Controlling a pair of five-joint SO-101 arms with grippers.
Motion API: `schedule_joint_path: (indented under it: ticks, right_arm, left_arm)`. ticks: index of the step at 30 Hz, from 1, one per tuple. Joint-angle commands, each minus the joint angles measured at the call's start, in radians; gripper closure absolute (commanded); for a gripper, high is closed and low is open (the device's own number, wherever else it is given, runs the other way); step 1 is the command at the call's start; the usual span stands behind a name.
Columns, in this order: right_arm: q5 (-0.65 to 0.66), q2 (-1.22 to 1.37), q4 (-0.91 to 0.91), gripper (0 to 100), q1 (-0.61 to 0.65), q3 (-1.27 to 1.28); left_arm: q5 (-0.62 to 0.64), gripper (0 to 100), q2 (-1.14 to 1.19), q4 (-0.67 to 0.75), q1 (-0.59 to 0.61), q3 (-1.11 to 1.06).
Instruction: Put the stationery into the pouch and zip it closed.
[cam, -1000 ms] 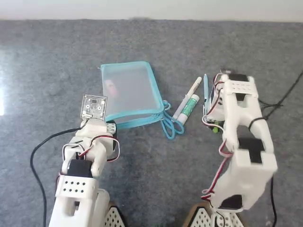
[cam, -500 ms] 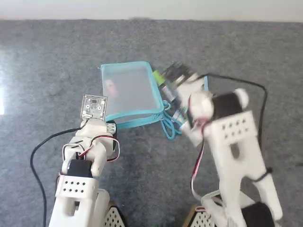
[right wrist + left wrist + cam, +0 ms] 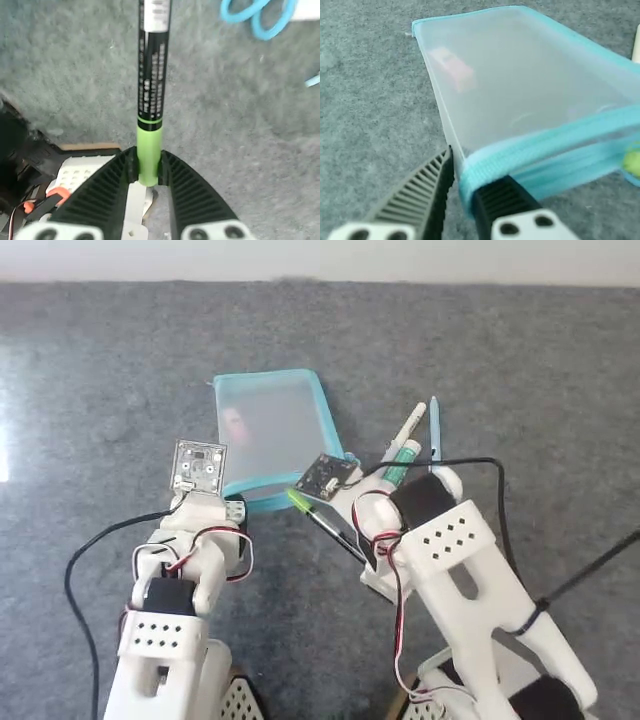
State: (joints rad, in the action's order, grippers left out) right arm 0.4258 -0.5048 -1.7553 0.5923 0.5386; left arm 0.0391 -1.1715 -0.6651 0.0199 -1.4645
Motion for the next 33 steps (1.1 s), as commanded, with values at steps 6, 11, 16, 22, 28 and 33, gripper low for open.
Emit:
schedule_joint_path:
  ticks: [6,11,16,22,28,33]
  right_arm:
    - [0.006,-0.039,-0.039,99.1,0.008,-0.005]
    - [-0.040,0.088,-0.039,99.1,0.008,-0.117]
    - [-0.103,0.363,-0.041,99.1,0.008,-0.358]
    - [-0.173,0.599,-0.042,99.1,0.008,-0.606]
    - [-0.226,0.657,-0.028,98.9,0.018,-0.815]
    - [-0.229,0.654,0.056,93.3,0.094,-0.885]
  left_arm:
    - [-0.005,99,0.005,0.029,-0.002,0.007]
    - [-0.005,99,0.005,0.029,-0.003,0.007]
    - [-0.005,99,0.005,0.028,-0.003,0.007]
    - [-0.006,99,0.005,0.028,-0.003,0.005]
    - [-0.006,99,0.005,0.028,-0.011,0.005]
    - [-0.006,99,0.005,0.028,-0.011,-0.001]
